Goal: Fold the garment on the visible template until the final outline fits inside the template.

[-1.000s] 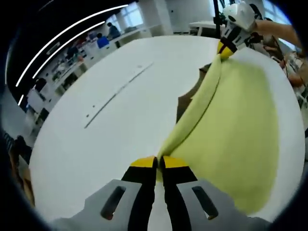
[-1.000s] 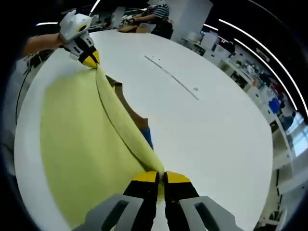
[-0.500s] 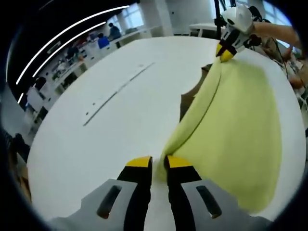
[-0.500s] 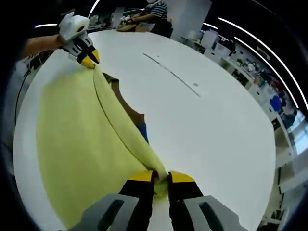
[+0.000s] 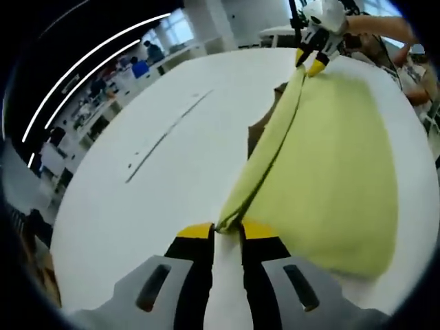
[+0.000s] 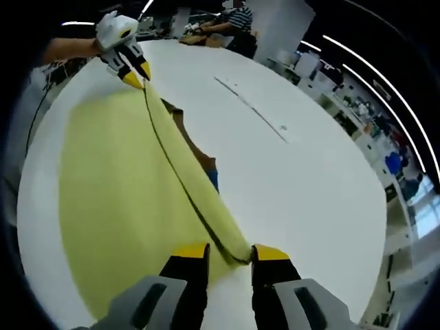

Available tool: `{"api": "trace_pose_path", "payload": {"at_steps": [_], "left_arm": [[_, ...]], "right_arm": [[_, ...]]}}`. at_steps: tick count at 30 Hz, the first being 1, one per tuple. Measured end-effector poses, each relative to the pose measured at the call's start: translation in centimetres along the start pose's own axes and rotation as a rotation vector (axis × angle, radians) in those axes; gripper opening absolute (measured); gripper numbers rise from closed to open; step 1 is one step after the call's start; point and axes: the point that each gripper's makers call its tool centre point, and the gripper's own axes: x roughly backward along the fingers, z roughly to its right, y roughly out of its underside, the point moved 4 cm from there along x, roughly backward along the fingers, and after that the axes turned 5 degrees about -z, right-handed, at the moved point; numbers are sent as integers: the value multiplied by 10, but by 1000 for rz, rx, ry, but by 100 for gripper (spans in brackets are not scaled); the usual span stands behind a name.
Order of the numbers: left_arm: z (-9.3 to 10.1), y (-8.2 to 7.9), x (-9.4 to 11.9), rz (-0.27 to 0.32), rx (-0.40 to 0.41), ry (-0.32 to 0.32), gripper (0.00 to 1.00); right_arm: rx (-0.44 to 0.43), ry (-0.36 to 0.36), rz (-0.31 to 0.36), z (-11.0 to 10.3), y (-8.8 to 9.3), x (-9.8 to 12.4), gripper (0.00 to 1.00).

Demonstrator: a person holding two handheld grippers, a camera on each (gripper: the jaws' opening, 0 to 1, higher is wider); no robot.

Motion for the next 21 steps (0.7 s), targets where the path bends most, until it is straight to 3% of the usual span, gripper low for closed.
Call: {"api": "trace_pose_path", "payload": {"at_steps": [7,13,20,21], "left_arm": [[-2,1,-4,3,37,-20,5],[-8,3,-6,36,215,-17,4],[-14,5,-10,73,435,-14,4],[-15,5,-10,76,427,-20,4]], "right_arm": [[-44,31,24,7,5,-1,0],[-154,27,72,13,4,1,0],[-445,-8,127,19,4,-4,0],[-478,-12,128,19,4,-5,0]]}}
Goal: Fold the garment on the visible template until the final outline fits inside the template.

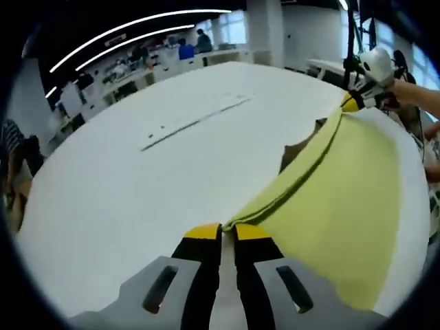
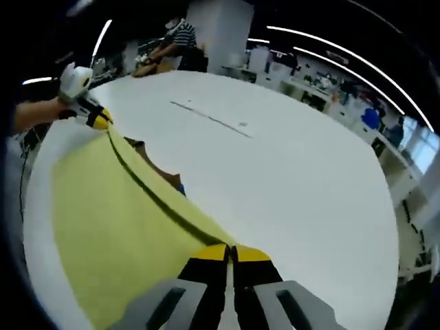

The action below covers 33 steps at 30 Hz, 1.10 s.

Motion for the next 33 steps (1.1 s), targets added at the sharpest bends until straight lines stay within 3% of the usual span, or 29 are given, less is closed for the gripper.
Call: {"api": "trace_pose_path", "payload": {"at_steps": [6,14,23,33], "left_arm": [[-2,2,-3,-1,71,-60,5],[0,-4,3,44,66,-68,7],[9,-10,20,99,53,-2,26],[26,-5,37,118,22,63,43]], "right_arm": [[-168,11,11,5,0,-8,3],[-165,26,17,2,-2,-6,14],[-152,-33,49,-7,-11,9,37],[-139,-107,28,-27,-7,29,60]]}}
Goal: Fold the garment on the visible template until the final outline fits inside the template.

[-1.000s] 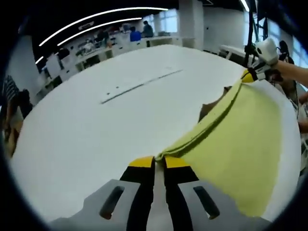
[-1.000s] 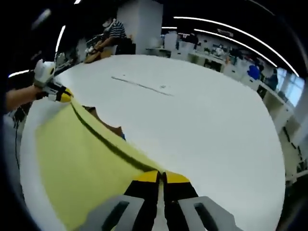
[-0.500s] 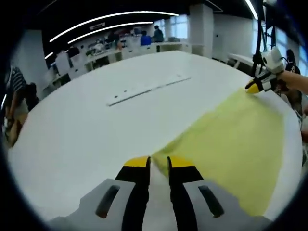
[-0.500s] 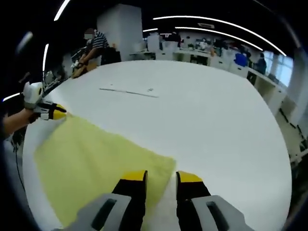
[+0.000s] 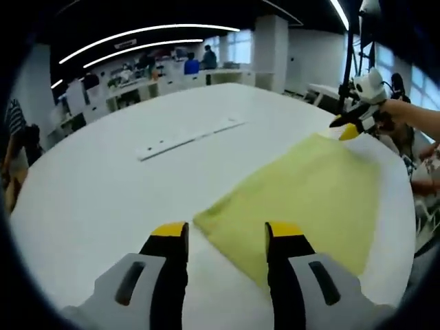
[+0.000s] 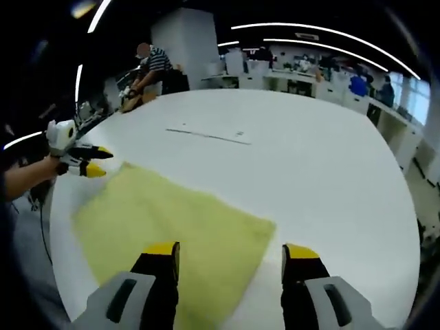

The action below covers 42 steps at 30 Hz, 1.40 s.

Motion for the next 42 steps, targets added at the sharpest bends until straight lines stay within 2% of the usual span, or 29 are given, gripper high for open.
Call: {"api": "trace_pose_path", "payload": {"at_steps": [4,7,10,16,30,42], "left_arm": [[8,5,9,-18,-49,25,46],[14,9,17,-13,-41,49,48],[20,13,26,-5,0,79,50],[30,22,41,16,35,109,52],[54,52,65,-11,25,132,52],[66,74,74,-26,66,137,49]], "right_arm": [[12,-21,8,-11,3,7,66],[15,-43,9,-19,7,12,71],[31,-54,2,-27,14,18,75],[57,-75,-9,-40,26,31,79],[75,-101,-46,-59,65,51,77],[45,-102,-73,-69,94,56,67]]}}
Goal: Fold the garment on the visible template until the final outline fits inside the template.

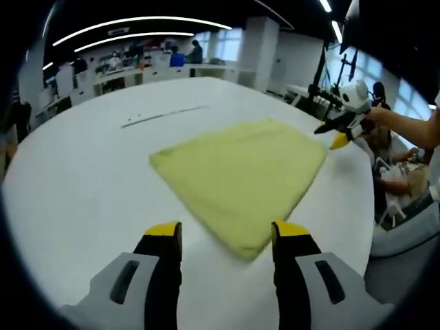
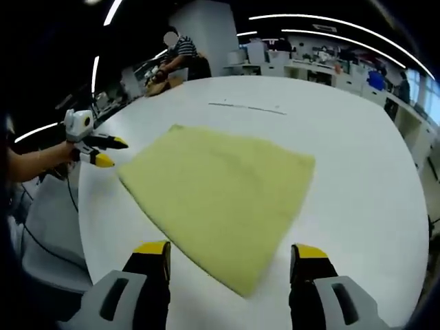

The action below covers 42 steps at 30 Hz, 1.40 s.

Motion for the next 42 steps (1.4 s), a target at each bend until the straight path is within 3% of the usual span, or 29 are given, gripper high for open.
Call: {"api": "trace_pose_path", "payload": {"at_steps": [10,20,27,33,36,42], "left_arm": [[9,22,-4,-21,34,-2,37],[11,28,-12,-27,56,-1,22],[12,33,-15,-27,95,11,16],[13,33,-15,-17,96,4,9],[13,34,-16,-10,95,1,6],[13,32,-11,-4,51,-18,0]], "right_arm": [[-14,0,-11,-6,19,-2,60],[-18,29,4,0,23,-3,49],[-45,53,7,5,30,-3,37],[-140,54,37,12,33,-1,16],[-172,42,48,11,34,-1,11],[-160,58,54,12,37,0,3]]}}
